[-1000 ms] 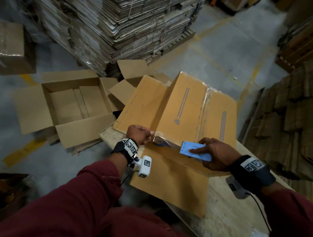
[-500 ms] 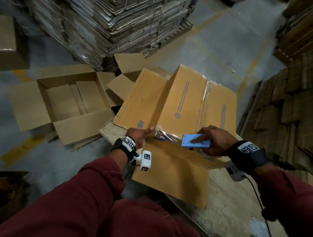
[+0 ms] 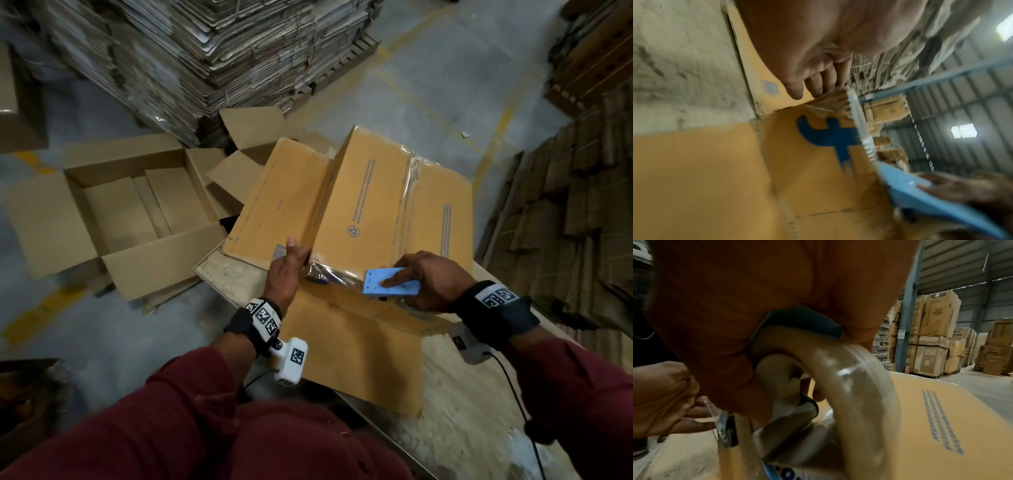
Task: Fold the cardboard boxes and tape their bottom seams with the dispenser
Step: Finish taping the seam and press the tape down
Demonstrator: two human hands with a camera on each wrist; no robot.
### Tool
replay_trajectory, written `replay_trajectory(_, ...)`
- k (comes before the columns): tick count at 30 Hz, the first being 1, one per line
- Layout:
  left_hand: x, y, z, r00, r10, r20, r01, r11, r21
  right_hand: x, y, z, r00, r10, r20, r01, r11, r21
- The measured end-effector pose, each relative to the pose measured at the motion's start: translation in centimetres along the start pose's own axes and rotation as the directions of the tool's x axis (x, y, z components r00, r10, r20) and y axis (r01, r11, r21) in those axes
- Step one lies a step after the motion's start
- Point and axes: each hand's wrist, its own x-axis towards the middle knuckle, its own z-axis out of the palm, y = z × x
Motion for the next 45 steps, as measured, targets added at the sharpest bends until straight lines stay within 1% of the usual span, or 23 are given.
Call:
replay_trajectory(2,0.2,-0.9,-0.4,0.998,-0.046,0.041,0.04,0.99,0.133,0.0,0.0,0.1,1.0,-0.001,-0.004,0.001,1.0,-0.001)
replay_trajectory(4,0.7,-1.2,-0.7,0.991,-0.11,0.073,0.084,0.953,0.292,0.0,-0.1,0.0,1.0,0.012,-0.002,-0.012,1.0,0.004)
replay_trajectory(6,0.6,-0.4,-0.4,0.984,-0.141,0.109,0.092,0.926,0.367,0.0,-0.1,-0.1,1.0,0.019,0.005,-0.019,1.0,0.013)
replay_trajectory(8,0.0,0.5,0.2,0.994,-0.042,0.104,-0.001,0.926,0.378,-0.1,0.0,-0.1,1.0,0.013,0.006,-0.013,1.0,0.018)
replay_trajectory(9,-0.3,1.0,0.6,0.993,0.051,0.107,-0.093,0.895,0.436,-0.2,0.1,0.0,1.0,0.008,0.002,-0.009,1.0,0.023)
replay_trajectory(10,-0.9,1.7,1.0,0.974,0.155,0.168,-0.223,0.81,0.543,-0.2,0.0,0.0,1.0,0.008,0.008,-0.008,1.0,0.027)
replay_trajectory(11,-1.7,2.5,1.7,0.923,0.24,0.302,-0.385,0.633,0.671,-0.3,-0.2,-0.2,0.999,0.012,0.03,-0.013,1.0,0.022)
replay_trajectory(12,-2.4,2.9,2.6,0.831,0.267,0.488,-0.555,0.345,0.757,-0.1,-0.4,-0.5,0.998,0.022,0.062,-0.022,1.0,-0.002)
replay_trajectory(13,-2.6,2.7,3.5,0.726,0.225,0.65,-0.671,0.029,0.74,0.0,-0.7,-1.0,0.995,0.028,0.094,-0.024,0.999,-0.041)
replay_trajectory(14,-2.3,2.0,4.1,0.663,0.137,0.736,-0.711,-0.192,0.676,0.2,-0.9,-1.4,0.993,0.025,0.117,-0.015,0.996,-0.084)
replay_trajectory(15,-1.7,1.6,4.4,0.649,0.073,0.758,-0.708,-0.306,0.636,0.3,-1.1,-1.7,0.991,0.016,0.13,0.0,0.993,-0.121)
replay_trajectory(17,0.3,0.2,3.5,0.634,0.004,0.773,-0.704,-0.411,0.58,0.3,-1.3,-1.6,0.989,-0.005,0.15,0.033,0.982,-0.184)
replay_trajectory(19,1.8,-0.5,2.3,0.577,0.027,0.816,-0.722,-0.45,0.526,-0.1,-0.9,-1.3,0.986,-0.024,0.163,0.06,0.974,-0.218)
replay_trajectory(21,2.6,-0.9,1.0,0.475,0.148,0.867,-0.747,-0.452,0.487,-0.6,-0.4,-1.3,0.987,-0.055,0.152,0.083,0.979,-0.185)
replay_trajectory(23,3.1,-1.3,1.2,0.417,0.212,0.884,-0.765,-0.444,0.467,-1.7,1.2,-1.2,0.99,-0.066,0.125,0.085,0.986,-0.145)
replay_trajectory(24,3.3,-1.4,1.3,0.41,0.214,0.887,-0.774,-0.433,0.462,-2.2,2.0,-0.9,0.989,-0.076,0.123,0.091,0.988,-0.128)
replay_trajectory(25,3.4,-1.4,1.3,0.412,0.213,0.886,-0.779,-0.422,0.463,-2.7,2.7,-0.5,0.988,-0.094,0.124,0.107,0.989,-0.102)
replay_trajectory(28,3.1,-1.6,1.5,0.46,0.199,0.866,-0.774,-0.388,0.5,-4.2,4.1,0.6,0.983,-0.13,0.129,0.136,0.99,-0.036)
replay_trajectory(31,2.9,-1.3,1.9,0.48,0.177,0.859,-0.78,-0.364,0.51,-4.8,5.7,0.9,0.985,-0.14,0.104,0.143,0.989,-0.028)
replay_trajectory(34,2.8,-1.2,2.3,0.486,0.185,0.854,-0.779,-0.352,0.52,-5.1,7.1,0.7,0.981,-0.166,0.097,0.173,0.983,-0.065)
replay_trajectory(36,2.8,-1.2,2.1,0.493,0.201,0.847,-0.764,-0.365,0.532,-5.3,7.7,0.8,0.98,-0.169,0.103,0.178,0.981,-0.083)
replay_trajectory(42,2.6,-1.3,2.6,0.507,0.211,0.836,-0.742,-0.386,0.547,-6.7,9.9,1.4,0.978,-0.175,0.113,0.183,0.981,-0.063)
replay_trajectory(45,2.9,-1.5,2.7,0.498,0.23,0.836,-0.736,-0.398,0.548,-7.4,10.9,1.4,0.98,-0.154,0.124,0.167,0.982,-0.094)
